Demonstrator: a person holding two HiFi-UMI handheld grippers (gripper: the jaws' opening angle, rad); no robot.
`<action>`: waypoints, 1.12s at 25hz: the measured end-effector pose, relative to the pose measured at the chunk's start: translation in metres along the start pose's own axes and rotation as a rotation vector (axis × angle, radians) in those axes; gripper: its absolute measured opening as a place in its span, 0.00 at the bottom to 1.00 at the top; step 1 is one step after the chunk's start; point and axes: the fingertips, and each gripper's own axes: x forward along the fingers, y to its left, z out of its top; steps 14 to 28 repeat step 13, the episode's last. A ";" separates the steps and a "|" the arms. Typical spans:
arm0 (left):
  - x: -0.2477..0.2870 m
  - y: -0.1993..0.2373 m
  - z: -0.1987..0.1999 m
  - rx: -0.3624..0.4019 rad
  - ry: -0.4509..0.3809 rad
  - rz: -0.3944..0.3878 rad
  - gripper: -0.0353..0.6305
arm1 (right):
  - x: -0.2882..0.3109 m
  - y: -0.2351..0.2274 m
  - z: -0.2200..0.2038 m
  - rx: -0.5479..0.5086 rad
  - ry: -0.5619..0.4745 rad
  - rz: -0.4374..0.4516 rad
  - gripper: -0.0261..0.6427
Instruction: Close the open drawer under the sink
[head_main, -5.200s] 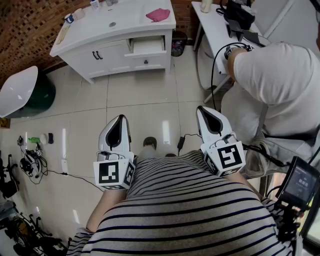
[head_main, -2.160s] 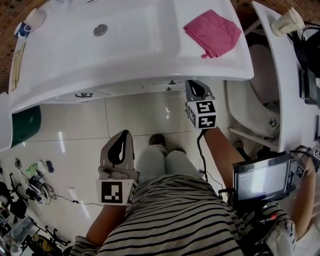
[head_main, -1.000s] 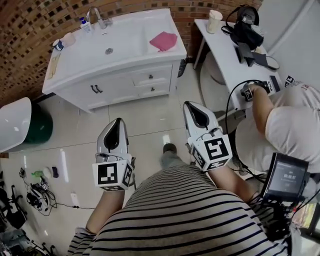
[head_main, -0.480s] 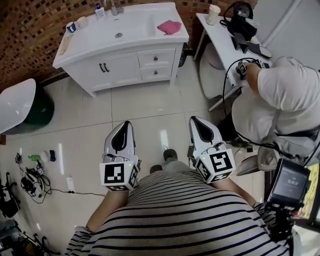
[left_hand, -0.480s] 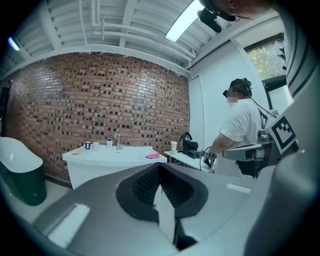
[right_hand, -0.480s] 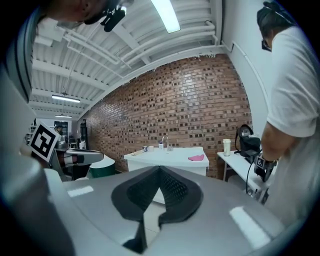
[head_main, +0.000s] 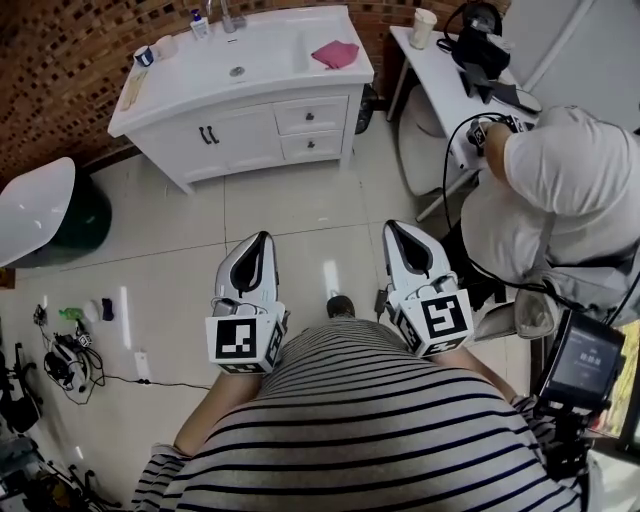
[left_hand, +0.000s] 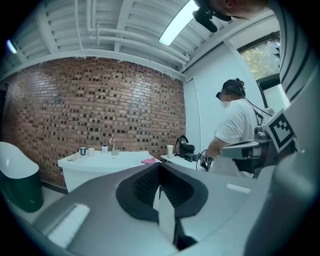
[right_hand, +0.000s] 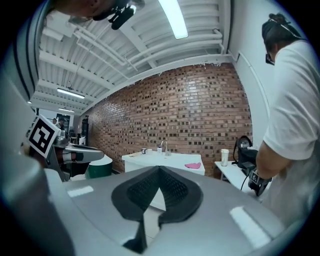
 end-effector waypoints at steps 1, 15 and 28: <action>0.000 0.001 0.001 0.000 -0.002 0.000 0.07 | 0.001 0.000 0.002 -0.008 0.001 -0.002 0.04; -0.001 -0.018 -0.010 -0.002 0.003 0.031 0.07 | 0.002 0.002 -0.012 -0.027 0.016 0.076 0.04; -0.001 -0.018 -0.010 -0.002 0.003 0.031 0.07 | 0.002 0.002 -0.012 -0.027 0.016 0.076 0.04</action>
